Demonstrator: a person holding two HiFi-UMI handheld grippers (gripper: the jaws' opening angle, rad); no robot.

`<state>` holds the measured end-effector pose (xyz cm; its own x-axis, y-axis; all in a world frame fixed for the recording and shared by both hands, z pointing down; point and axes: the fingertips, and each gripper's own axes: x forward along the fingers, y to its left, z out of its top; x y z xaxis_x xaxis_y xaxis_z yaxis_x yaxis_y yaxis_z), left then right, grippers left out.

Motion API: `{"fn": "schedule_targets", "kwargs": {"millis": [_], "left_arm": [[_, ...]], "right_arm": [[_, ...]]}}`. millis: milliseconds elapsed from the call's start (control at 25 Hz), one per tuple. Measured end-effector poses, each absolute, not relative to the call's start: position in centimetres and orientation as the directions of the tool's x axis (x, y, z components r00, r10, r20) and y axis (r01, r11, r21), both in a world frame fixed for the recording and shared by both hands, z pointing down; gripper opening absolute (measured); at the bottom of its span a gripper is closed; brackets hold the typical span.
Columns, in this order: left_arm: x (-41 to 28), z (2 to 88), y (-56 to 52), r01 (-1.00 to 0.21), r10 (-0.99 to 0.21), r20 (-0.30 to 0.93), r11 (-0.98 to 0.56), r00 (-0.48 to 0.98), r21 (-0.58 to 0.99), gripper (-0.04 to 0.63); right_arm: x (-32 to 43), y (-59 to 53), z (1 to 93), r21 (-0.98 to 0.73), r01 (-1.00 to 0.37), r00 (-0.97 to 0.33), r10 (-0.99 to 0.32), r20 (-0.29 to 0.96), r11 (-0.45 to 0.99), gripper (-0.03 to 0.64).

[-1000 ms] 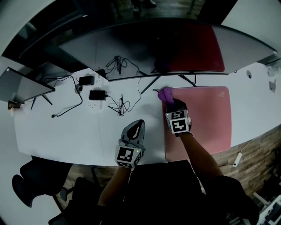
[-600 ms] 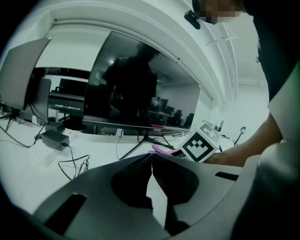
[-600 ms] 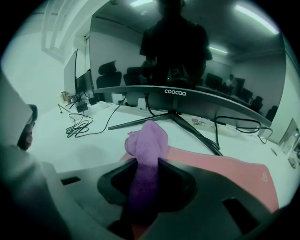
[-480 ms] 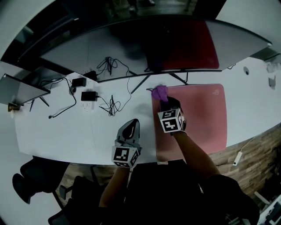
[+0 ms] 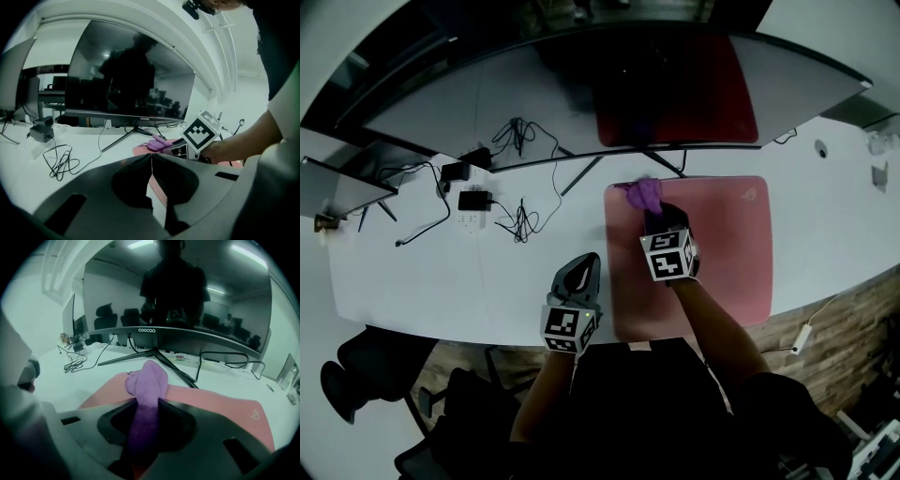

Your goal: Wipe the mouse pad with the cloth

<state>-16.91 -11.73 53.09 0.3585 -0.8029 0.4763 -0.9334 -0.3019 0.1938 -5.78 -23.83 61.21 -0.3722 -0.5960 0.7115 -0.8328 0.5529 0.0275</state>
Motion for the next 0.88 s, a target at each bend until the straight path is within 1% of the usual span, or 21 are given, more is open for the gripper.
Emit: {"fn": "schedule_targets", "kwargs": {"millis": [120, 200, 440, 680, 880], "left_arm": [[-17.2, 53.7, -11.8, -0.939, -0.813, 0.476, -0.249, 0.336, 0.237, 0.023], [-17.1, 54.0, -12.1, -0.942, -0.816, 0.476, -0.239, 0.327, 0.236, 0.023], [-14.5, 54.5, -12.8, -0.940, -0.799, 0.495, -0.276, 0.341, 0.201, 0.023], [-12.0, 54.2, -13.3, -0.931, -0.796, 0.484, -0.287, 0.364, 0.227, 0.023], [-10.3, 54.1, -13.7, -0.926, -0.786, 0.489, -0.323, 0.378, 0.195, 0.023]], "right_arm": [[-4.4, -23.9, 61.3, 0.004, -0.837, -0.380, -0.587, 0.715, 0.547, 0.109], [-3.0, -24.3, 61.3, 0.008, -0.845, -0.371, -0.597, 0.711, 0.535, 0.109], [1.5, -25.4, 61.3, -0.062, -0.887, -0.367, -0.616, 0.697, 0.458, 0.109], [5.6, -26.3, 61.3, -0.049, -0.908, -0.331, -0.642, 0.692, 0.415, 0.109], [8.1, -26.5, 61.7, -0.045, -0.915, -0.316, -0.643, 0.697, 0.401, 0.109]]}}
